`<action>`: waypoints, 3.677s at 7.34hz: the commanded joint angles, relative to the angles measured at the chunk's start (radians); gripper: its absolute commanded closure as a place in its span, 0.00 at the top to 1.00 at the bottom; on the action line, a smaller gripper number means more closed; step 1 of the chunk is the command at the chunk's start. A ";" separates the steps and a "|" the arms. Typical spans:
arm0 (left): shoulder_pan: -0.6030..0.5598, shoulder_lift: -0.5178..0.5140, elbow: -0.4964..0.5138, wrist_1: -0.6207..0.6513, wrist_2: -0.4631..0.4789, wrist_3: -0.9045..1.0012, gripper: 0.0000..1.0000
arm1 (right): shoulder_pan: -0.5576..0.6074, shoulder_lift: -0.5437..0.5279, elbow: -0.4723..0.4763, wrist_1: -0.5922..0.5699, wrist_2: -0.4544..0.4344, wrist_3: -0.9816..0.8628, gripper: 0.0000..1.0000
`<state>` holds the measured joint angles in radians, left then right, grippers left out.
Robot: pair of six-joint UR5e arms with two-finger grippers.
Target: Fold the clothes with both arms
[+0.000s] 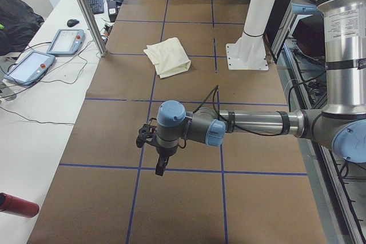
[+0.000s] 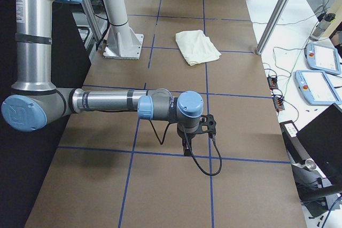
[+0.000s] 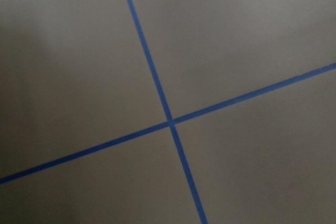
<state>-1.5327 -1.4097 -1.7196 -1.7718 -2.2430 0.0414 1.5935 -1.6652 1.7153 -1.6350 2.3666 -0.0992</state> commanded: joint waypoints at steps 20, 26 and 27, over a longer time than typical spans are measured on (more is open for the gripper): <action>-0.030 -0.014 -0.044 0.161 -0.066 0.051 1.00 | 0.031 -0.025 -0.036 0.003 0.019 -0.001 1.00; -0.030 -0.014 -0.041 0.160 -0.066 -0.051 1.00 | 0.033 -0.025 -0.036 0.003 0.019 -0.001 1.00; -0.030 -0.014 -0.040 0.150 -0.067 -0.075 1.00 | 0.033 -0.024 -0.036 0.003 0.019 -0.001 1.00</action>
<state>-1.5631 -1.4227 -1.7606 -1.6140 -2.3090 0.0126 1.6259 -1.6902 1.6797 -1.6321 2.3853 -0.0996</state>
